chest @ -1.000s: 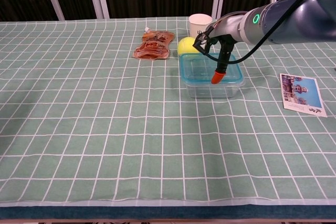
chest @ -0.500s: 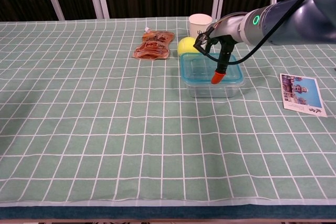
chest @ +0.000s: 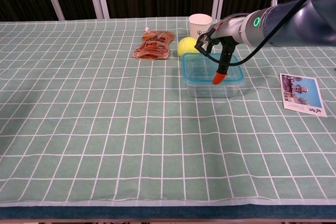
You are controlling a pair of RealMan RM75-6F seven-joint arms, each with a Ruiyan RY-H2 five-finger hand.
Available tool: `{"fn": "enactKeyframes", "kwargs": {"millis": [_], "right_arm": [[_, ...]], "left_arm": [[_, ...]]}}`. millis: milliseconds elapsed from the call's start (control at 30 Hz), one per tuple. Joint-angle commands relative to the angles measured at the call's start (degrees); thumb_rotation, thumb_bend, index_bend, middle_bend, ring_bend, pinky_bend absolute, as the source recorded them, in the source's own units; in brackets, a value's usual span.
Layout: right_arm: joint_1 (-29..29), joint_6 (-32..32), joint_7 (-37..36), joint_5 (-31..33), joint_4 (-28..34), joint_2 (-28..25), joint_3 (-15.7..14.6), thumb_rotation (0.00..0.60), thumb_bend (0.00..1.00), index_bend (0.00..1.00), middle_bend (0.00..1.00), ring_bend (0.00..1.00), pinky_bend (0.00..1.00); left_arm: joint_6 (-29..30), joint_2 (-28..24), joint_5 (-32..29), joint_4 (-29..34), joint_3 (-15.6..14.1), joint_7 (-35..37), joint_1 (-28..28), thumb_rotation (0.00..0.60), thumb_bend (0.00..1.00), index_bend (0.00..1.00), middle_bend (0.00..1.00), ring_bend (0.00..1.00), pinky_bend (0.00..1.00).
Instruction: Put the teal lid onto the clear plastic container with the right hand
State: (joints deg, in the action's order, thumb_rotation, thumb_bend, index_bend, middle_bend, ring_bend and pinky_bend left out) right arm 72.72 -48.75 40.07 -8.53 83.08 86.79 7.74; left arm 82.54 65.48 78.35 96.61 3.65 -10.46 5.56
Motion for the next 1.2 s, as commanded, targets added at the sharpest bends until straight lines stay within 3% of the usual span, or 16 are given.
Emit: {"fn": "enactKeyframes", "kwargs": {"millis": [33, 433, 1200], "right_arm": [[-0.1, -0.2, 0.0, 0.0, 0.1, 0.1, 0.1, 0.600, 0.30, 0.05, 0.38, 0.05, 0.00], [-0.3, -0.5, 0.8, 0.2, 0.5, -0.2, 0.3, 0.600, 0.30, 0.05, 0.18, 0.00, 0.00], [0.1, -0.2, 3.3, 2.8, 1.1, -1.0, 0.2, 0.600, 0.30, 0.04, 0.07, 0.00, 0.00]], "left_arm": [[0.0, 0.0, 0.0, 0.0, 0.0, 0.0, 0.0, 0.600, 0.64, 0.11, 0.00, 0.00, 0.00], [0.0, -0.1, 0.0, 0.1, 0.0, 0.0, 0.0, 0.600, 0.64, 0.11, 0.00, 0.00, 0.00], [-0.3, -0.2, -0.4, 0.4, 0.0, 0.0, 0.0, 0.600, 0.64, 0.11, 0.00, 0.00, 0.00]]}}
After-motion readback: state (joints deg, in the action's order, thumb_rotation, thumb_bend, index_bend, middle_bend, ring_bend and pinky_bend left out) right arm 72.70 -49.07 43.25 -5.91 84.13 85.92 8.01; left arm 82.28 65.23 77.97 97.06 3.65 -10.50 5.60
